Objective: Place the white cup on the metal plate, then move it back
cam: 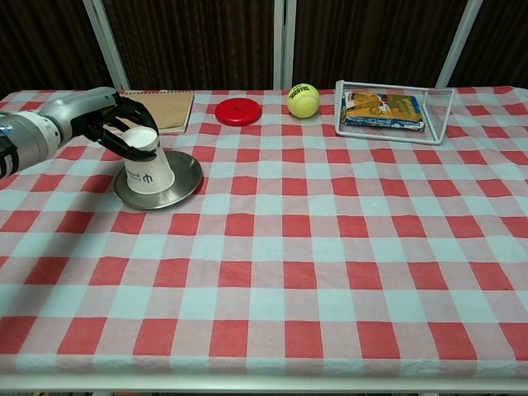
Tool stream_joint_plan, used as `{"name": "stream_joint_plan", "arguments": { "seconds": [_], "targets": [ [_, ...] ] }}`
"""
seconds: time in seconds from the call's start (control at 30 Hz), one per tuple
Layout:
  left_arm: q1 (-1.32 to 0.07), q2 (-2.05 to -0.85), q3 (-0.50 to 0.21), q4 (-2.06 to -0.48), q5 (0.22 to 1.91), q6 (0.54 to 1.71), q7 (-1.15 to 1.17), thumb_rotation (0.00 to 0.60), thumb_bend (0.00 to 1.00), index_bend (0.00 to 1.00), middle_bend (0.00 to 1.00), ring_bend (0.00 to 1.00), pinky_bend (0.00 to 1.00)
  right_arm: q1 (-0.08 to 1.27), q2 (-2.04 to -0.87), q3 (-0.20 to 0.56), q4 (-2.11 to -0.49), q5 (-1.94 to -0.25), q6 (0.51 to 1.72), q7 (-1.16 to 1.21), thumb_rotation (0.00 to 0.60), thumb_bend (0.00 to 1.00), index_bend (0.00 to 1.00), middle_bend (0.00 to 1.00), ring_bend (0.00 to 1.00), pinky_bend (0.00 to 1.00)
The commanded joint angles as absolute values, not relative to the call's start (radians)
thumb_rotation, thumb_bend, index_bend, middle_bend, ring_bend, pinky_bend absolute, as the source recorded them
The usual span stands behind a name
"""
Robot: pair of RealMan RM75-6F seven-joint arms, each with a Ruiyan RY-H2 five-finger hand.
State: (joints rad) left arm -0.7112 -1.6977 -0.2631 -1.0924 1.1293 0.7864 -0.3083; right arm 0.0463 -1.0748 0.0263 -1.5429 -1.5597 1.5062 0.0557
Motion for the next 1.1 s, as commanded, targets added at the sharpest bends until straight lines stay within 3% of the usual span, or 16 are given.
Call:
{"name": "stream_joint_plan", "arguments": {
  "seconds": [0.03, 0.23, 0.53, 0.9, 1.1],
  "targets": [
    [-0.698, -1.671, -0.248, -1.169, 1.162, 0.787, -0.335, 0.600, 0.36, 0.50, 0.31, 0.13, 0.18, 0.048, -1.076, 0.026, -1.541, -1.562, 1.505, 0.057, 0.600, 0.22, 0.01, 0.17, 0.00, 0.10],
    [-0.697, -1.657, -0.229, -1.219, 1.205, 0.797, -0.341, 0.600, 0.36, 0.50, 0.31, 0.13, 0.18, 0.048, -1.073, 0.029, -1.544, -1.558, 1.505, 0.053, 0.600, 0.22, 0.01, 0.17, 0.00, 0.10],
    [-0.707, -1.696, -0.284, -1.097, 1.080, 0.787, -0.288, 0.600, 0.36, 0.50, 0.31, 0.13, 0.18, 0.050, -1.070, 0.032, -1.550, -1.561, 1.508, 0.048, 0.600, 0.22, 0.01, 0.17, 0.00, 0.10],
    [-0.678, -1.639, -0.264, -1.235, 1.153, 0.776, -0.383, 0.600, 0.36, 0.50, 0.31, 0.13, 0.18, 0.055, -1.074, 0.030, -1.547, -1.563, 1.499, 0.048, 0.600, 0.22, 0.01, 0.17, 0.00, 0.10],
    [-0.695, -1.670, -0.271, -1.151, 1.119, 0.778, -0.333, 0.600, 0.36, 0.50, 0.31, 0.13, 0.18, 0.053, -1.069, 0.032, -1.547, -1.560, 1.504, 0.051, 0.600, 0.22, 0.01, 0.17, 0.00, 0.10]
  ]
}}
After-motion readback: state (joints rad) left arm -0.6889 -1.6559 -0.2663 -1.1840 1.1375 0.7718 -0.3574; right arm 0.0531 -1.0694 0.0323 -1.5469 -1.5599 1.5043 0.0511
